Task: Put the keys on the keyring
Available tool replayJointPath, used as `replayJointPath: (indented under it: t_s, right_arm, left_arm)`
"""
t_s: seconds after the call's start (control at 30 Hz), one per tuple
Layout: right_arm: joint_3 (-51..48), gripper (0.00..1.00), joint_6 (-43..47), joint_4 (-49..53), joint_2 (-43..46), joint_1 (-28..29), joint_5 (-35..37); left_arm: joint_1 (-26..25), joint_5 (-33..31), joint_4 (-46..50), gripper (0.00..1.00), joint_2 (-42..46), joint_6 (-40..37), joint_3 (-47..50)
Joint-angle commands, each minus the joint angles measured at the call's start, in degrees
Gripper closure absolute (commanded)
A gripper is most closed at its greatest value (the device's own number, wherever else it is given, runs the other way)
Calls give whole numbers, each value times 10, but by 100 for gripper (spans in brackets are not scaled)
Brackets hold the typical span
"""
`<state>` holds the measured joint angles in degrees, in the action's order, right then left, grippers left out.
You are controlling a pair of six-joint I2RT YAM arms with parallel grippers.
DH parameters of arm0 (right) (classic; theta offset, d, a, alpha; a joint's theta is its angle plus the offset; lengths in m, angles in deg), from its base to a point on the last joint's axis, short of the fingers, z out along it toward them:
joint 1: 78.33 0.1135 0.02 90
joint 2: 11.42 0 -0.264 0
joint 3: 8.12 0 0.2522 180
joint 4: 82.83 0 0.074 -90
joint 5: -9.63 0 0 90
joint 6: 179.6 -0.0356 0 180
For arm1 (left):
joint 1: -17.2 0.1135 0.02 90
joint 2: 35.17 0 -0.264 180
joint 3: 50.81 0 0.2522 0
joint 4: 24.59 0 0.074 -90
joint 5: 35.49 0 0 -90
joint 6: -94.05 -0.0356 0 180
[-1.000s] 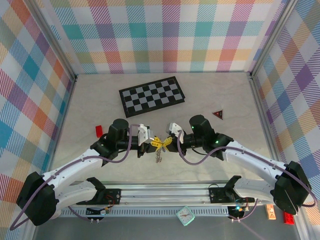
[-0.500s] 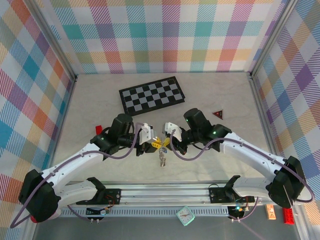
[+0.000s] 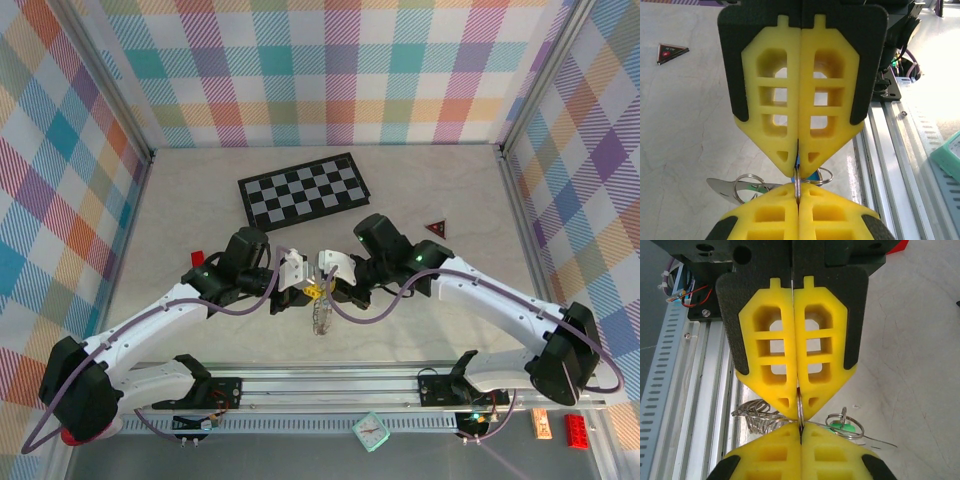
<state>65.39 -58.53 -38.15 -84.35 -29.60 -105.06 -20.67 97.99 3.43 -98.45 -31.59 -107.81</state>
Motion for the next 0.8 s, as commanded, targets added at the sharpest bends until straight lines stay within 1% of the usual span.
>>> replayJointPath:
  t_s: [0.0, 0.07, 0.2, 0.3, 0.5, 0.77]
  right_arm:
    - [-26, 82, -36, -74, 39, -9, -30]
    - [-57, 74, -74, -118, 58, -25, -48]
    - [-99, 67, -123, -165, 77, -34, -63]
    - [-120, 65, -142, -179, 87, -34, -63]
    - [-141, 65, -162, -186, 86, -34, -79]
    - [-142, 74, -157, -165, 69, -34, -69]
  left_arm:
    - [-6, 17, -15, 100, 8, 1, -10]
    - [-6, 20, -42, 100, 15, 16, 5]
    - [-6, 25, -98, 100, 27, 49, 32]
    - [-6, 28, -130, 100, 27, 75, 45]
    - [-6, 26, -188, 100, 29, 118, 66]
    - [-6, 15, -210, 100, 34, 140, 75]
